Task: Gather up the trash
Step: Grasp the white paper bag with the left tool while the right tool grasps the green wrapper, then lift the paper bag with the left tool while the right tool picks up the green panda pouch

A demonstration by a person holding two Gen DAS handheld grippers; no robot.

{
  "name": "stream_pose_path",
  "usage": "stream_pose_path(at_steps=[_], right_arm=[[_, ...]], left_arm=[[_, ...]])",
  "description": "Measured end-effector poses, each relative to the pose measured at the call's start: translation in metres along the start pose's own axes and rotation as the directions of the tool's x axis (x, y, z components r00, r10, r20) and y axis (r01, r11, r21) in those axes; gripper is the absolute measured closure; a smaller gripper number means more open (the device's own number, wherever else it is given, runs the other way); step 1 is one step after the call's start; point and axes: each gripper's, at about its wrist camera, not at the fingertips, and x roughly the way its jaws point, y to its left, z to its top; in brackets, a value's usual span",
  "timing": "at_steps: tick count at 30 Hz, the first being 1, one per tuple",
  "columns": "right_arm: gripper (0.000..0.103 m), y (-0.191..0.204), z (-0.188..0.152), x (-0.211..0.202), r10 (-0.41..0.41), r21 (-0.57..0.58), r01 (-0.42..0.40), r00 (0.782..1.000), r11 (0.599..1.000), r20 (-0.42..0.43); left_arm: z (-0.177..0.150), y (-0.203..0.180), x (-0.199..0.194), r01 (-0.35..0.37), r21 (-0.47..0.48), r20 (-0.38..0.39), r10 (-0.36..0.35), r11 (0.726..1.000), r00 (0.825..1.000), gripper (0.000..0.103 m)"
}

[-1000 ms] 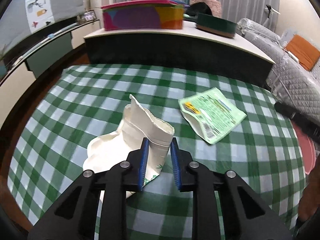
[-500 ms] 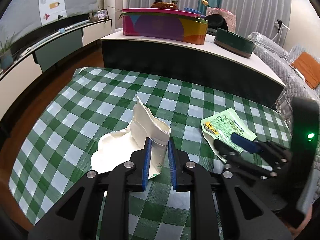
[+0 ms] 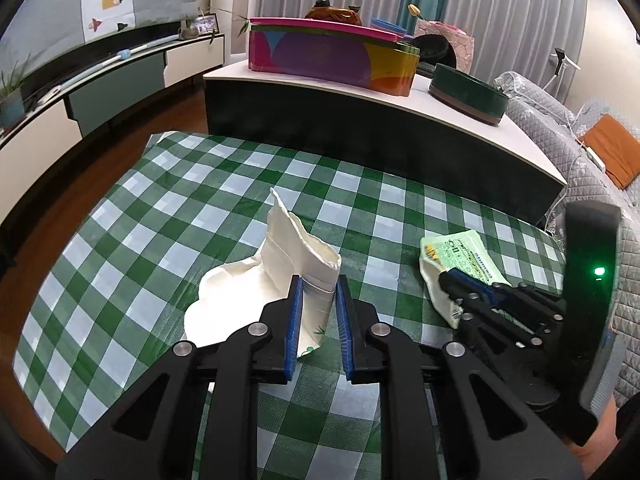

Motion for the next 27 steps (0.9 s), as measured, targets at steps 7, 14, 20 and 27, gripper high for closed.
stream_pose_path(at_steps=[7,14,20,27], right_arm=[[0.102,-0.014,0.006,-0.038,-0.037,0.019,0.036,0.997,0.999,0.064],[0.103,-0.034,0.01,-0.084,-0.07,0.058,0.063,0.99,0.996,0.124],[0.103,-0.05,0.007,-0.121,-0.103,0.083,0.09,0.981,0.992,0.162],[0.103,-0.075,-0.006,-0.162,-0.152,0.127,0.129,0.969,0.983,0.194]], left_arm=[[0.001,-0.006,-0.008,0.012,0.018,0.019,-0.013,1.0,1.0,0.094],[0.004,-0.012,-0.018,0.038,0.037,0.047,-0.04,0.999,0.998,0.095],[0.005,-0.024,-0.034,0.077,0.063,0.082,-0.082,0.995,0.993,0.096],[0.001,-0.04,-0.049,0.126,0.097,0.105,-0.136,0.987,0.985,0.096]])
